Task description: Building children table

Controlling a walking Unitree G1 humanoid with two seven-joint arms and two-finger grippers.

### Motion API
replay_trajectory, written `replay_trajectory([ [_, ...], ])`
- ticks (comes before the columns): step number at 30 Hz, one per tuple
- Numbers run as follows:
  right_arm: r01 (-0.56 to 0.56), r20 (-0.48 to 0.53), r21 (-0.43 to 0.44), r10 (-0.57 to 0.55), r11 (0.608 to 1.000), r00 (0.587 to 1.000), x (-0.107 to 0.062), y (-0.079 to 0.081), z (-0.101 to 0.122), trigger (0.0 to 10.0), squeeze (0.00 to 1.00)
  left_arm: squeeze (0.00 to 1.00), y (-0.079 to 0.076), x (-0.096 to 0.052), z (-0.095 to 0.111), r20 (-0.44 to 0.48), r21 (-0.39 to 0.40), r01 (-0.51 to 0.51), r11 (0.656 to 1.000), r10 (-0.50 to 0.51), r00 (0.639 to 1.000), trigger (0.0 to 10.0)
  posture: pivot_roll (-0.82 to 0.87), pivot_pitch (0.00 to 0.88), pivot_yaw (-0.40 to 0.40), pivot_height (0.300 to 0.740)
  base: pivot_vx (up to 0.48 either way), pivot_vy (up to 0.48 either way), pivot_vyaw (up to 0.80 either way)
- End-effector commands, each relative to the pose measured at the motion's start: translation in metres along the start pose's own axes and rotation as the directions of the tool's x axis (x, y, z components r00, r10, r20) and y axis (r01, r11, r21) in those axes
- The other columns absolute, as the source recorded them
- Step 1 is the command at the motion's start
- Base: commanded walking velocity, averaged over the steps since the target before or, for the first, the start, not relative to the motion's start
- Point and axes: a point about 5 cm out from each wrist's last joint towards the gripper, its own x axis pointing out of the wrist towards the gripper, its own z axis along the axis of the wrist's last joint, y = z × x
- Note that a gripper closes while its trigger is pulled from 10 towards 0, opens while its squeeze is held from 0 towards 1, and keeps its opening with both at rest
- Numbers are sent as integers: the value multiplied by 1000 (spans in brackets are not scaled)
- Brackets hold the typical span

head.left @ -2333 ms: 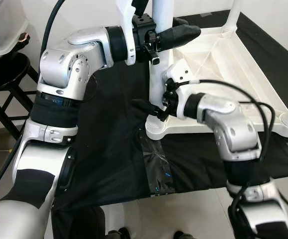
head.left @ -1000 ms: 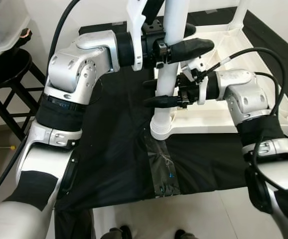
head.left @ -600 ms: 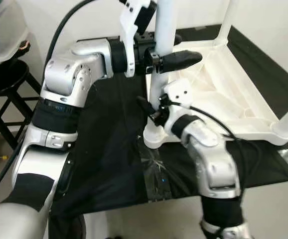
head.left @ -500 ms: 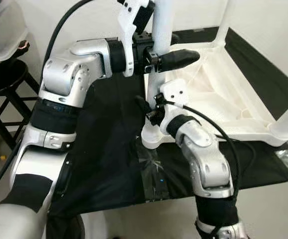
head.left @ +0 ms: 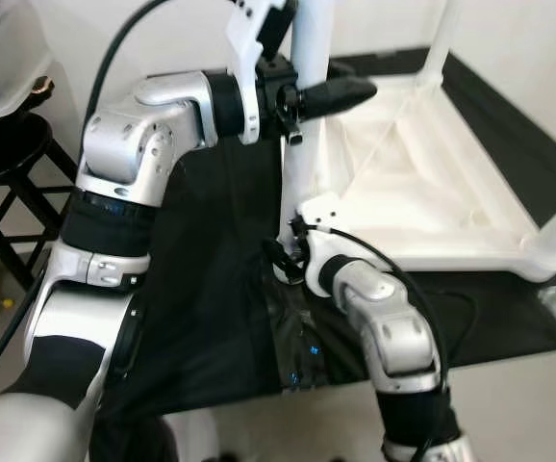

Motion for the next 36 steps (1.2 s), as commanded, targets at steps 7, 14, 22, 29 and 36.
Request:
replay_trajectory([
  [7,-507,144,-303,565,807,812,-7,-33,56,10000,0,0,-7,9,-8,-46,-14,51,999,-52,998,0,-22,224,45,740,0,0,0],
  [14,-589,71,-364,652,722,755,0,-44,60,10000,0,0,-8,7,-9,-56,-13,58,998,-59,997,0,-1,227,45,740,0,0,0],
  [22,-660,39,-359,718,659,695,12,-54,64,0,0,0,-10,5,-10,-68,-13,64,998,-64,996,0,20,229,45,740,0,0,0],
  [29,-700,2,-353,748,621,663,12,-63,58,0,0,0,-11,5,-9,-73,-1,74,997,-73,995,0,20,227,43,740,0,0,0],
  [36,-702,-2,-347,748,622,664,12,-68,54,0,0,1000,-12,6,-9,-62,26,76,997,-74,995,10000,14,223,44,740,0,0,0],
])
